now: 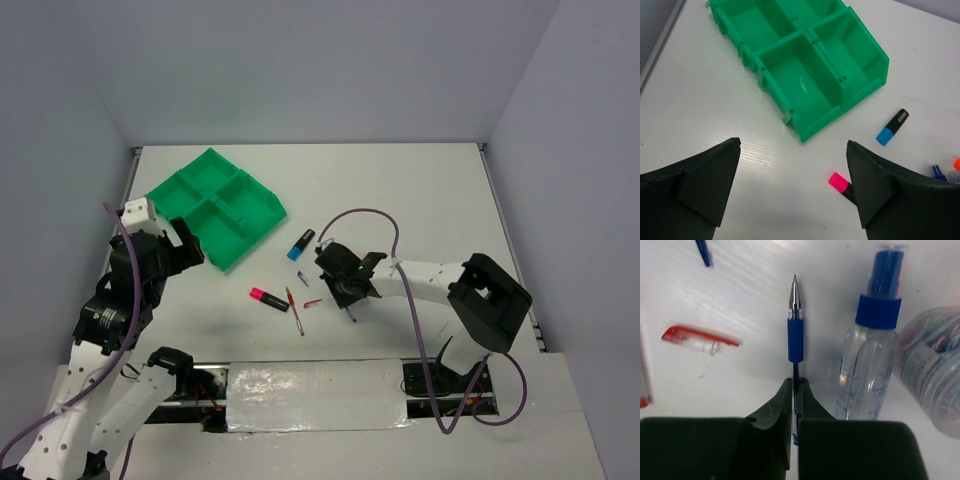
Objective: Sort the stationery into containers
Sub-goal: Pick up the pen from the center of the board, then close the pen cap on the pen.
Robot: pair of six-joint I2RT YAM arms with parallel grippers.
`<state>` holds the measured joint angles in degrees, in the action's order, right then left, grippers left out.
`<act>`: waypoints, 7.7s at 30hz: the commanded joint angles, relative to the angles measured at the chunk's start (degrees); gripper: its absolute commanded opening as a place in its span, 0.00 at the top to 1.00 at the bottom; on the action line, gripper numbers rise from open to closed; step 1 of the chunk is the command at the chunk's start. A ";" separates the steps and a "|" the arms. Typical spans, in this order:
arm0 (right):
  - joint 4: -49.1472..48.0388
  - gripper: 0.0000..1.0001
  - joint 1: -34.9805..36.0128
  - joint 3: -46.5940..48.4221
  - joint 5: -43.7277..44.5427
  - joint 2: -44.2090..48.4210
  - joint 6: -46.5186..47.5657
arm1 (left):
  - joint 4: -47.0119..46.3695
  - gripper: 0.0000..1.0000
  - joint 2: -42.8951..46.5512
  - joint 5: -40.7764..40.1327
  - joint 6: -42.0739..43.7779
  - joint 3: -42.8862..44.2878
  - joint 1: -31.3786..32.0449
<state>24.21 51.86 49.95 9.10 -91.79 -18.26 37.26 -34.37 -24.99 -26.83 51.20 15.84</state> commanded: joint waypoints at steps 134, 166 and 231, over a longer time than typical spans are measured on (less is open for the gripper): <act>-49.26 1.00 0.61 -28.77 -20.00 47.41 -20.32 | -19.41 1.00 -33.92 4.95 -32.94 11.03 37.16; -48.73 1.00 -1.05 -25.61 -17.10 41.78 -22.78 | -17.83 1.00 -31.11 1.35 -31.62 10.59 37.16; -47.24 1.00 -4.75 -22.36 -19.03 38.97 -25.86 | -24.69 1.00 -32.08 3.81 -31.88 6.19 37.16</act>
<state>-21.19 48.12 23.83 -10.79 -52.73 -43.88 14.55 -67.72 -23.14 -59.75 58.13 52.73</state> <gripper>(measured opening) 0.032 0.211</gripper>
